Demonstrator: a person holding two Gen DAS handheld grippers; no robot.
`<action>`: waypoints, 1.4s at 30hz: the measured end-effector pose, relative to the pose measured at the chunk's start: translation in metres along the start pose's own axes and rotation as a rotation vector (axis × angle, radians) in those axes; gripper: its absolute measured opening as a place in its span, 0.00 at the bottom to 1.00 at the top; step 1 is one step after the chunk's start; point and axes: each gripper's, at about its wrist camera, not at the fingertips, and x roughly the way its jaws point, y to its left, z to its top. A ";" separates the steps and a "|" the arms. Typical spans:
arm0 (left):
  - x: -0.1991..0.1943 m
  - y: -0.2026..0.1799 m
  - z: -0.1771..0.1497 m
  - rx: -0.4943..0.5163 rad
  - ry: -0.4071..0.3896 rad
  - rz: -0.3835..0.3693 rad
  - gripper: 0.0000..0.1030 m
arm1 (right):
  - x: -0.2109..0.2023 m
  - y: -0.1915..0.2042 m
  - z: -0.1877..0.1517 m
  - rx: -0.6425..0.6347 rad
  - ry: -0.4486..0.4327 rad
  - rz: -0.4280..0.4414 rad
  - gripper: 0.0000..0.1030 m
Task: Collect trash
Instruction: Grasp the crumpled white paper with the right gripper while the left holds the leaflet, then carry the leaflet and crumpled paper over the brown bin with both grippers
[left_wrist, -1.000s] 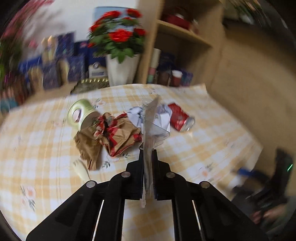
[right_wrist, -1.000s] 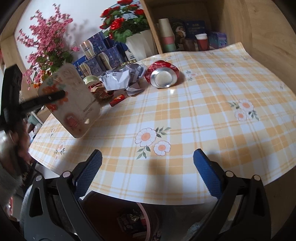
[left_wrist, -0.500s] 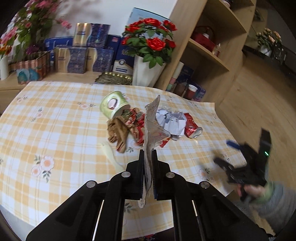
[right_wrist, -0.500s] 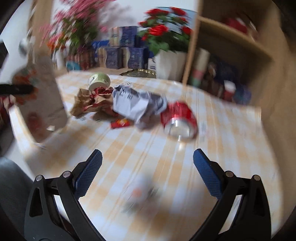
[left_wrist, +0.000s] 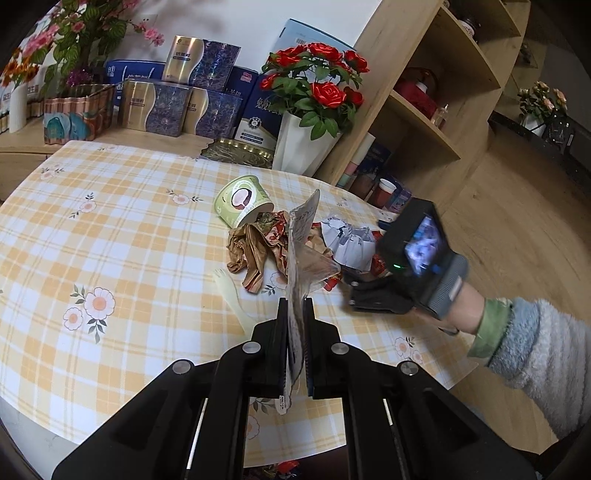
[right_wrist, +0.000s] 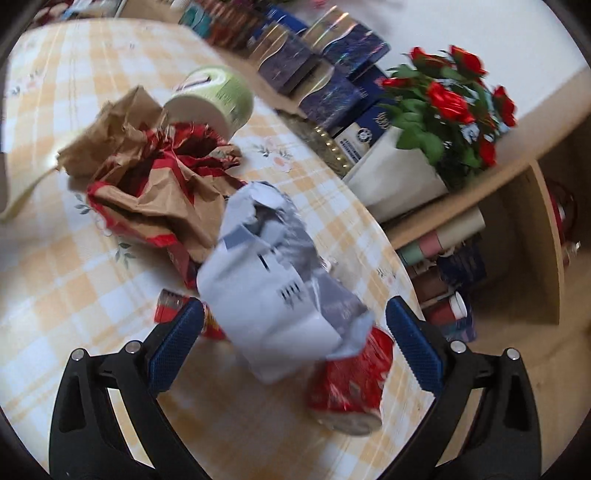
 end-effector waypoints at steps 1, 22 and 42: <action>0.000 -0.001 0.000 0.007 -0.001 0.000 0.07 | 0.001 0.001 0.002 -0.010 0.001 0.006 0.92; -0.025 -0.033 -0.013 0.030 -0.004 -0.054 0.07 | -0.149 -0.067 -0.086 0.733 -0.322 0.384 0.42; -0.062 -0.103 -0.108 0.221 0.156 -0.116 0.08 | -0.267 0.016 -0.185 0.873 -0.299 0.472 0.42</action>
